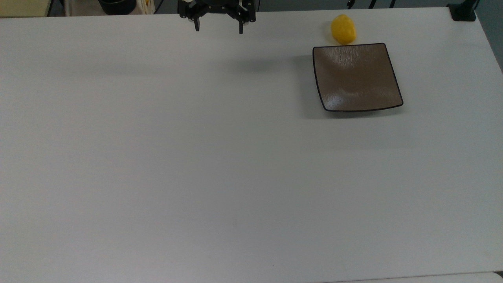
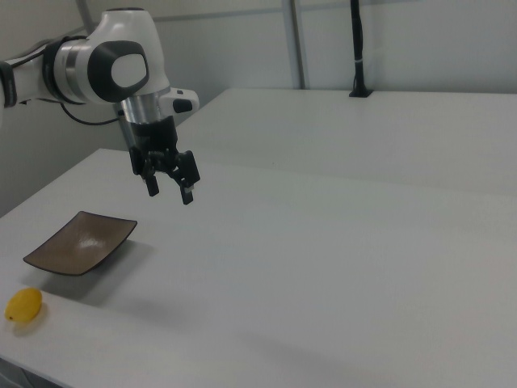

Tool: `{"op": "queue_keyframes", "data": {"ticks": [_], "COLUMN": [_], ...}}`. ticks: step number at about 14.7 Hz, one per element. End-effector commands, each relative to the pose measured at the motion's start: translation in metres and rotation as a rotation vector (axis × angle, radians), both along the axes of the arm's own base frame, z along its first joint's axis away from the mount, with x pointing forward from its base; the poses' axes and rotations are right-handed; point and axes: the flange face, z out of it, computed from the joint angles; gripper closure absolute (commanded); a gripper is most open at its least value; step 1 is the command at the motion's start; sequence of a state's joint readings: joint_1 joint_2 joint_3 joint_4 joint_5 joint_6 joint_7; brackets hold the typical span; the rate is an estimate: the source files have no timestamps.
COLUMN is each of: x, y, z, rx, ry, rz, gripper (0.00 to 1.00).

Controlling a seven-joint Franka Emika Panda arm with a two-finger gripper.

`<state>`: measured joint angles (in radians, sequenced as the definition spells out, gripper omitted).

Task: Put potatoes on a ceramic plate
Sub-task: 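Move the open gripper over to the yellow potato beside the plate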

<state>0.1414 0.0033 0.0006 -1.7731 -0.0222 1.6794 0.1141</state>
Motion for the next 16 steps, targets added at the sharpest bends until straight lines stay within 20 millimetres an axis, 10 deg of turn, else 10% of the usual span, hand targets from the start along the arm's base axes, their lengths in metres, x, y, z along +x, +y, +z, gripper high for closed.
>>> {"op": "queue_keyframes", "data": {"ticks": [1, 5, 16], "x": [-0.006, -0.02, -0.12], "y": [0.004, 0.03, 0.216], "z": [0.004, -0.004, -0.057], "rx": [0.018, 0.077, 0.078], "ry": [-0.001, -0.037, 0.079], "rz": [0.001, 0.026, 0.259], "gripper": [0.0, 0.0, 0.0]}}
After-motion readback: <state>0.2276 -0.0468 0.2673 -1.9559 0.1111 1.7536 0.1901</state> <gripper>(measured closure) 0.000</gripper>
